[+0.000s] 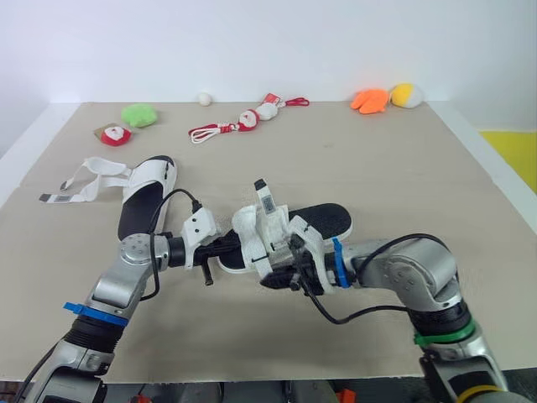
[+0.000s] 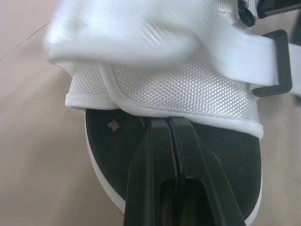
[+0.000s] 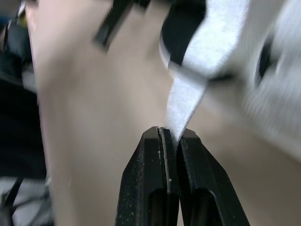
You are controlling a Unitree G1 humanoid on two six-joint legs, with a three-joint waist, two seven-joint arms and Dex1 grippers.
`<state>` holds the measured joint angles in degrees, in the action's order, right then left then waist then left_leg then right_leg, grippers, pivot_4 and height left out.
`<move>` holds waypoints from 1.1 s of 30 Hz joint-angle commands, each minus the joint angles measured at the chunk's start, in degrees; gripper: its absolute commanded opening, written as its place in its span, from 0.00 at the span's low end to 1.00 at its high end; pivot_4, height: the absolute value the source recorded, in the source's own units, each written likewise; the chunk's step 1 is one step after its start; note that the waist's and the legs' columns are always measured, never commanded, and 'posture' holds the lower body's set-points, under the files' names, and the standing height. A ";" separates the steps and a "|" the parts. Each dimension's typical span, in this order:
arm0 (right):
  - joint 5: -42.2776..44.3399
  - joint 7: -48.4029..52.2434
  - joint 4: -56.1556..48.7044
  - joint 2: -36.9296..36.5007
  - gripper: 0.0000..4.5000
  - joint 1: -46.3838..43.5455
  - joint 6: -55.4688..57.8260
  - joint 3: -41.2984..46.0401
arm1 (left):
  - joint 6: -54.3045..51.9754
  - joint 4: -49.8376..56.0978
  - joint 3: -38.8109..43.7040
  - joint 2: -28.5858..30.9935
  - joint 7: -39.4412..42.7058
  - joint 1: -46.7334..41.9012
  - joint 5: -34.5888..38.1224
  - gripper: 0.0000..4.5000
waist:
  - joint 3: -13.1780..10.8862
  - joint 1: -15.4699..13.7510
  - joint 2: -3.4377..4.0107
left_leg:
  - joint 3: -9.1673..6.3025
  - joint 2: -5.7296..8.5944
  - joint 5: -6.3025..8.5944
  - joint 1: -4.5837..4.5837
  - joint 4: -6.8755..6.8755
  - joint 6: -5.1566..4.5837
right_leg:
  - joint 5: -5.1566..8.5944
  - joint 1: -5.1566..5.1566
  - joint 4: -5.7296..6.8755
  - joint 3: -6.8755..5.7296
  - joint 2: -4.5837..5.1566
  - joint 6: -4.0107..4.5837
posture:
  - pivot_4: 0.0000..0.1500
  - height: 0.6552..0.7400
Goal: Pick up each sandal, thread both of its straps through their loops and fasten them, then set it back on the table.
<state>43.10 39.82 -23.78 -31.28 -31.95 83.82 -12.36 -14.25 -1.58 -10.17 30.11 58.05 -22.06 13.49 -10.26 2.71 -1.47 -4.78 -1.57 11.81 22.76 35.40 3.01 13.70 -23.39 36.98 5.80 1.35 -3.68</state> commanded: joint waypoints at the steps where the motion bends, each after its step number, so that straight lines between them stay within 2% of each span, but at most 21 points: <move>1: 3.76 3.34 -3.37 -3.10 0.03 1.45 1.89 -0.61 | -2.14 -2.05 -3.05 0.45 0.74 2.45 -2.04 0.00 | 0.01 0.01 -0.01 | 0.00 0.00 0.02 -0.01 0.00 -0.02 | 0.02 0.01 0.00 0.00 0.00 0.00 | 1.00 1.00; 9: 5.24 5.69 -4.75 -6.63 0.03 2.93 0.11 -2.89 | -2.35 -1.83 -3.07 0.44 0.62 2.63 -1.91 0.00 | 0.02 -0.02 -0.02 | 0.00 0.00 0.07 -0.01 0.02 0.00 | 0.06 0.01 0.00 -0.01 -0.01 -0.06 | 1.00 1.00; 14: 0.49 10.36 -8.37 -11.03 0.03 6.31 -14.94 -3.65 | -2.43 -1.72 -3.15 0.46 0.68 2.69 -1.89 0.00 | 0.02 -0.14 -0.02 | -0.01 0.00 0.21 0.00 0.03 0.07 | 0.23 0.04 0.00 -0.01 0.01 -0.30 | 1.00 1.00; 17: -3.57 14.99 -9.49 -15.80 0.22 8.94 -23.98 -3.63 | -2.51 -1.58 -3.23 0.44 0.72 2.79 -1.93 0.00 | 0.01 -0.16 -0.02 | -0.01 0.01 0.23 0.00 0.05 0.10 | 0.25 0.04 0.00 -0.01 0.03 -0.34 | 1.00 1.00; 20: -10.80 21.83 -10.07 -22.27 0.49 13.03 -37.42 -4.83 | -2.52 -1.64 -3.28 0.45 0.77 2.76 -1.88 0.00 | 0.02 -0.14 -0.03 | 0.02 0.03 0.26 -0.02 0.08 0.14 | 0.27 0.06 -0.01 0.00 0.06 -0.37 | 1.00 1.00; 21: -13.28 24.60 -9.71 -23.93 0.61 14.98 -43.66 -4.56 | -2.51 -1.68 -3.28 0.47 0.80 2.74 -1.89 0.00 | 0.02 -0.12 -0.03 | 0.02 0.03 0.27 -0.02 0.09 0.15 | 0.27 0.06 -0.01 -0.01 0.06 -0.37 | 1.00 1.00; 23: -19.78 28.38 -7.06 -25.70 0.79 18.68 -59.49 -3.73 | -2.49 -1.73 -3.26 0.48 0.84 2.70 -1.90 0.00 | 0.02 -0.14 -0.03 | 0.02 0.01 0.27 -0.07 0.08 0.15 | 0.28 0.08 -0.01 -0.03 0.04 -0.39 | 1.00 1.00; 25: -27.99 27.69 1.72 -21.19 0.98 19.74 -87.84 -0.85 | -2.42 -1.82 -3.24 0.46 0.81 2.67 -1.91 0.00 | 0.02 -0.10 -0.14 | 0.01 -0.01 0.27 -0.11 0.08 0.15 | 0.30 0.11 0.00 -0.06 0.04 -0.43 | 1.00 1.00; 28: -41.17 23.71 19.74 -15.33 0.99 14.05 -129.79 0.08 | -2.32 -1.97 -3.25 0.31 0.72 2.65 -1.93 0.00 | -0.04 0.13 -0.10 | 0.24 -0.01 0.29 -0.34 0.18 0.18 | 0.31 0.28 -0.01 0.07 0.08 -0.48 | 1.00 1.00; 29: -44.92 22.24 25.19 -14.12 0.99 11.68 -140.21 -0.03 | -2.30 -2.02 -3.29 0.23 0.68 2.64 -1.95 0.00 | -0.05 0.13 -0.09 | 0.30 -0.03 0.28 -0.34 0.26 0.19 | 0.29 0.29 -0.01 0.11 0.08 -0.48 | 1.00 1.00; 33: -53.87 17.17 38.35 -9.82 0.99 4.18 -165.86 0.18 | -2.33 -1.97 -3.29 0.18 0.61 2.67 -1.85 0.00 | -0.04 0.12 -0.12 | 0.45 -0.02 0.27 -0.41 0.29 0.19 | 0.20 0.32 -0.01 0.31 0.06 -0.42 | 1.00 1.00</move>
<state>-7.82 59.09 12.28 -41.66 -26.61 -73.36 -13.17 -14.30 -1.51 -10.17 30.09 57.75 -21.64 13.62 -10.29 2.83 -1.59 -4.33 -1.59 12.08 22.33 35.62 3.20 13.83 -23.05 36.98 6.14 1.39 -4.15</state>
